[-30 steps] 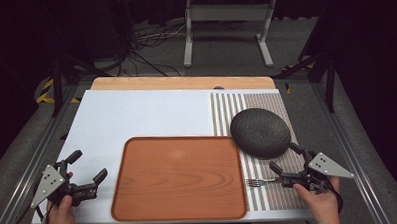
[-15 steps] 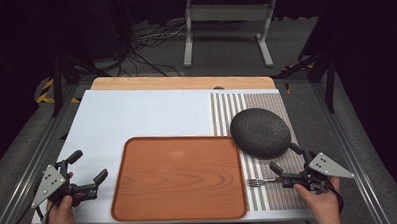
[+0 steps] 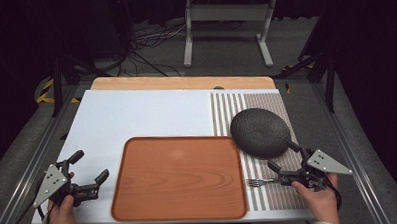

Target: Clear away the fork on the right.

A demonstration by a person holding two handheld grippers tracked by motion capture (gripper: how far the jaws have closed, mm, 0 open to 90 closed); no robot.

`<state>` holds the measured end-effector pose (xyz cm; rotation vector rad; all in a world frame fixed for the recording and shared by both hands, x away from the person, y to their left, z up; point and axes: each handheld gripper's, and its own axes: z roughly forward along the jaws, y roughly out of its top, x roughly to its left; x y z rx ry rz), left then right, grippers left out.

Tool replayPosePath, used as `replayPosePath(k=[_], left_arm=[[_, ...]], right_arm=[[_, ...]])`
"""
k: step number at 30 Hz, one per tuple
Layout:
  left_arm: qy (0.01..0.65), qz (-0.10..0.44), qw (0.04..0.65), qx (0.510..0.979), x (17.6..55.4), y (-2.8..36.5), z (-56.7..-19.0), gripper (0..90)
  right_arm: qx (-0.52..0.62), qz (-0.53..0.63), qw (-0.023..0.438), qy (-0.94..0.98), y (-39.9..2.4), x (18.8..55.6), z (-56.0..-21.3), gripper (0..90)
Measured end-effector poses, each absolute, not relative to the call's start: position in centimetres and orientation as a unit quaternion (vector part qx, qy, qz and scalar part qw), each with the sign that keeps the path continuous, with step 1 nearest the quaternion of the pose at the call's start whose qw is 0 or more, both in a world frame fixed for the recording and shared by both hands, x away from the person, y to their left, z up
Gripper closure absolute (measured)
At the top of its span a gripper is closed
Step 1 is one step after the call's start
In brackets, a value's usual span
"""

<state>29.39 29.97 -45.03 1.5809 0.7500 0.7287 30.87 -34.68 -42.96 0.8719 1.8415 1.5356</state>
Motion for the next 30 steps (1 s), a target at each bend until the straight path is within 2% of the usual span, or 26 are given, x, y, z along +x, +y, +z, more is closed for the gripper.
replayPosePath(k=[12, 20, 30], left_arm=[[0.321, 0.306, 0.582, 0.682, 29.5, 30.0, -45.1, 0.5], [0.321, 0.304, 0.58, 0.684, 29.5, 30.0, -45.1, 0.5], [0.321, 0.304, 0.578, 0.686, 29.5, 30.0, -45.1, 0.5]], right_arm=[[0.292, 0.55, 0.275, 0.732, -33.0, 32.2, -40.8, 0.9], [0.272, 0.491, 0.27, 0.783, -32.5, 32.9, -39.1, 2.8], [0.234, 0.41, 0.234, 0.85, -31.5, 33.5, -37.4, 5.5]])
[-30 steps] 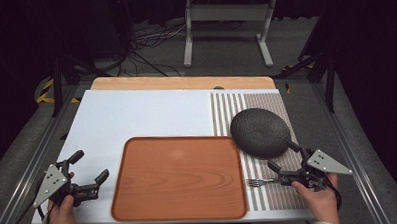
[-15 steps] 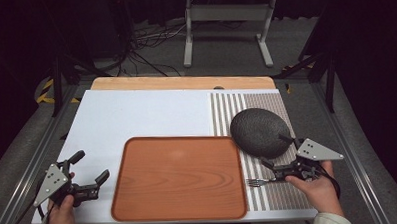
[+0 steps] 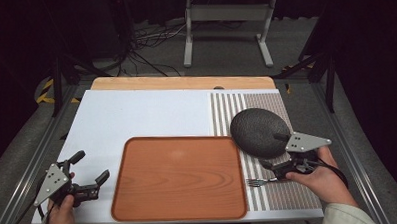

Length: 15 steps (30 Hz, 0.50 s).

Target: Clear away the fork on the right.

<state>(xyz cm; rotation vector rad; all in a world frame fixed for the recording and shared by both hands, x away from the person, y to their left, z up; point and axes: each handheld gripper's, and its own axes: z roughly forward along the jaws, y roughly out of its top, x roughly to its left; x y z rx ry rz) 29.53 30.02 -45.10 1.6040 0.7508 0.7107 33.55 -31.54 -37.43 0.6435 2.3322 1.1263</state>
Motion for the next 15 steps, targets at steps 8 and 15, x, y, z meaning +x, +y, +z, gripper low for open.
replayPosePath(k=[8, 15], left_arm=[[0.322, 0.306, 0.577, 0.685, 29.5, 30.1, -45.1, 0.6], [0.322, 0.307, 0.577, 0.685, 29.5, 30.1, -45.0, 0.7]], right_arm=[[0.203, 0.338, 0.208, 0.895, -30.8, 33.9, -36.5, 8.5], [0.188, 0.291, 0.179, 0.921, -30.3, 34.2, -36.0, 11.3]])
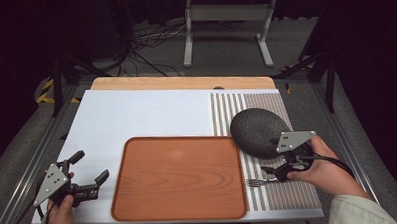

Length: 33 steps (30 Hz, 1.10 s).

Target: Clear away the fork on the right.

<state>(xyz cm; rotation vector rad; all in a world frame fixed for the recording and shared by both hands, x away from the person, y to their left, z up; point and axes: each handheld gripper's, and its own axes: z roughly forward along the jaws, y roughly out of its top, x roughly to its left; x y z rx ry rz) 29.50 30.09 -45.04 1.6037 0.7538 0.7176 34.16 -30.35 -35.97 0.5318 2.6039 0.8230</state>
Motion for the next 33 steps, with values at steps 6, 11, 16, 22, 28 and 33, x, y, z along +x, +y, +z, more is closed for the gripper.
replayPosePath(k=[6, 11, 16, 22, 28, 33], left_arm=[[0.321, 0.307, 0.577, 0.686, 29.5, 30.1, -45.0, 0.7], [0.32, 0.307, 0.577, 0.686, 29.5, 30.1, -45.0, 0.7], [0.322, 0.306, 0.576, 0.686, 29.5, 30.1, -45.0, 0.7], [0.323, 0.307, 0.576, 0.686, 29.5, 30.2, -45.0, 0.7], [0.324, 0.308, 0.577, 0.683, 29.5, 30.3, -44.9, 0.8], [0.324, 0.307, 0.577, 0.684, 29.6, 30.3, -44.9, 0.8]], right_arm=[[0.173, 0.257, 0.169, 0.936, -30.0, 34.5, -35.9, 11.4], [0.161, 0.229, 0.149, 0.948, -30.1, 34.5, -35.8, 13.4], [0.148, 0.203, 0.141, 0.958, -30.0, 34.6, -35.9, 14.0], [0.133, 0.184, 0.125, 0.966, -29.7, 34.7, -36.1, 16.0], [0.126, 0.171, 0.114, 0.97, -29.4, 34.9, -36.3, 19.3], [0.107, 0.15, 0.103, 0.978, -29.3, 35.1, -36.9, 23.4]])
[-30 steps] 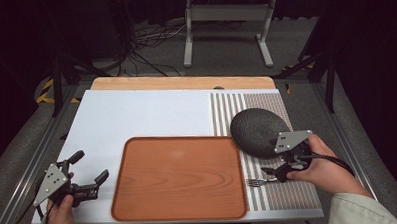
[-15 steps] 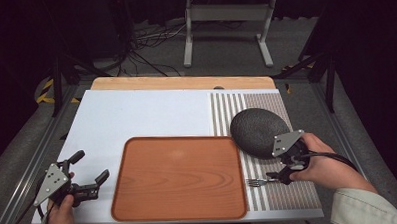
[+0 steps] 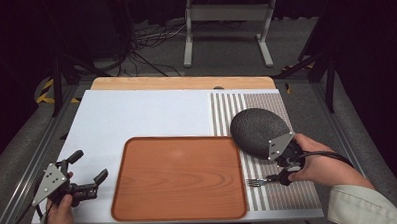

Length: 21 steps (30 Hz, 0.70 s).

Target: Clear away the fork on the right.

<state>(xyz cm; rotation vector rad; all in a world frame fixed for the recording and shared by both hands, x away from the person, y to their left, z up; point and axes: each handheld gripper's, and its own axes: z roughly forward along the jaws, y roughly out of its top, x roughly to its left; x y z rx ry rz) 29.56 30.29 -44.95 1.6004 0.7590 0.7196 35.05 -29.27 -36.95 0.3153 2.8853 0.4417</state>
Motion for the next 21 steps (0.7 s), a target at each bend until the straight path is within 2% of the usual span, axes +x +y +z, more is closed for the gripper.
replayPosePath(k=[12, 21], left_arm=[[0.324, 0.307, 0.576, 0.685, 29.6, 30.2, -45.0, 0.8], [0.323, 0.307, 0.576, 0.685, 29.6, 30.3, -44.9, 0.8]], right_arm=[[0.061, 0.069, 0.058, 0.994, -28.9, 35.6, -39.4, 33.6], [0.037, -0.005, 0.025, 0.999, -28.9, 35.7, -40.3, 50.5]])
